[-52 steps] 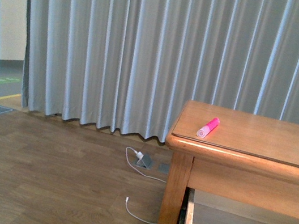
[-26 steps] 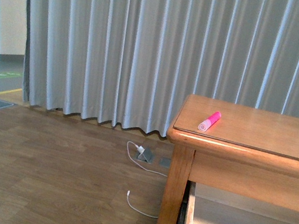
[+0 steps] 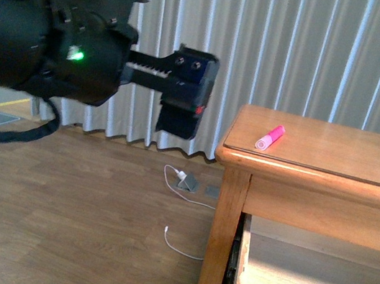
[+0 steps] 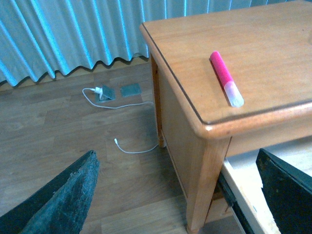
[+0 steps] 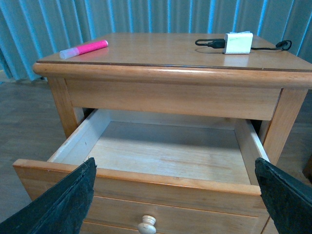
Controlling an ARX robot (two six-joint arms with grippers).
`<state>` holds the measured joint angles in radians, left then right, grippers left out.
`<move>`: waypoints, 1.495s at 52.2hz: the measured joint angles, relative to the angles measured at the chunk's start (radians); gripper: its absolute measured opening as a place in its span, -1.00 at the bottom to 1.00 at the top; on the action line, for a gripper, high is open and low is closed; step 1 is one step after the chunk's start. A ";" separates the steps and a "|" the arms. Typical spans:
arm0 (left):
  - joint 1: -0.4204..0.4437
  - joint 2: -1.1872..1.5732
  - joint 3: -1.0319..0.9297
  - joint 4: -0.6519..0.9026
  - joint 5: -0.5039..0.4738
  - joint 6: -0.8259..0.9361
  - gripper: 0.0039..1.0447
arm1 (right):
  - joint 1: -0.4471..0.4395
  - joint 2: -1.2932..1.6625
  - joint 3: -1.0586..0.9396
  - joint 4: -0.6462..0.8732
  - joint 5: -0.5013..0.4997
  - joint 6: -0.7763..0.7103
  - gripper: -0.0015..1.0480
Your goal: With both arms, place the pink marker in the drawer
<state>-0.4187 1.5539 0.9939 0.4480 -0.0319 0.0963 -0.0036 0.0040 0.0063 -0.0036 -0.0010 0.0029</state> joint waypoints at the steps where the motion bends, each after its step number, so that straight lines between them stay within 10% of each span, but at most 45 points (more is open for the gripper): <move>1: -0.002 0.018 0.025 -0.006 -0.002 -0.002 0.89 | 0.000 0.000 0.000 0.000 0.000 0.000 0.84; 33: -0.115 0.536 0.714 -0.195 0.007 -0.075 0.89 | 0.000 0.000 0.000 0.000 0.000 0.000 0.84; 78: -0.145 0.683 0.930 -0.494 -0.019 -0.052 0.89 | 0.000 0.000 0.000 0.000 0.000 0.000 0.84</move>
<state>-0.5632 2.2368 1.9244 -0.0456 -0.0509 0.0441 -0.0036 0.0040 0.0063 -0.0036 -0.0010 0.0029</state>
